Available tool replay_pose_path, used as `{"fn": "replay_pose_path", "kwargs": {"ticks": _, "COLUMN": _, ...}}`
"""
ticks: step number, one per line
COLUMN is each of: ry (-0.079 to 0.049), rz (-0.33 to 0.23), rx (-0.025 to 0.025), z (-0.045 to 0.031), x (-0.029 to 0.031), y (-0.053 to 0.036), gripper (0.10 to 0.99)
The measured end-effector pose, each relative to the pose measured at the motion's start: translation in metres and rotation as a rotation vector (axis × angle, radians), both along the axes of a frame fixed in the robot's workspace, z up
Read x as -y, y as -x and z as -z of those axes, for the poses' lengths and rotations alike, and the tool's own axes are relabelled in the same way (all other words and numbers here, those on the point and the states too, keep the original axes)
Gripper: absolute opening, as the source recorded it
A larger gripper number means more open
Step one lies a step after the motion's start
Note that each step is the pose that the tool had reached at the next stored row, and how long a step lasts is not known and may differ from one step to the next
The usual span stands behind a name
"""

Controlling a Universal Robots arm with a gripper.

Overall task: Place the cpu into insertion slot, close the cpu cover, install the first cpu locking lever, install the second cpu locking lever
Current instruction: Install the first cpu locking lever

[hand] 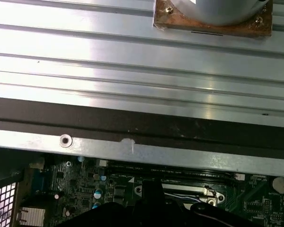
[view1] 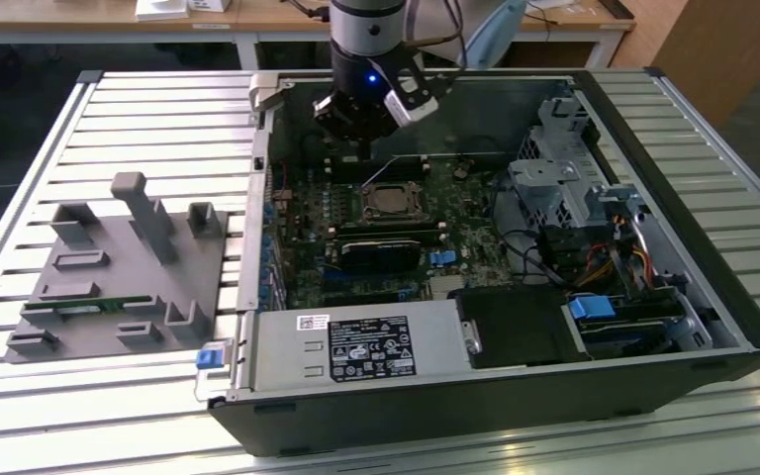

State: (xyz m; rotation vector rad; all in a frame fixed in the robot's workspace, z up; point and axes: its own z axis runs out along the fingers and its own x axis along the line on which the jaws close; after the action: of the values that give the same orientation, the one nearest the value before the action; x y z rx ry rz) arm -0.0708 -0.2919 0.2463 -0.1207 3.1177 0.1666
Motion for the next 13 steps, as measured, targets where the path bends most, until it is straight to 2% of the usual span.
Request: {"fn": "replay_pose_path", "kwargs": {"ticks": 13, "ry": 0.000, "rz": 0.005, "rx": 0.0002, "z": 0.0040, "x": -0.0001, "y": -0.0146, "gripper": 0.106}}
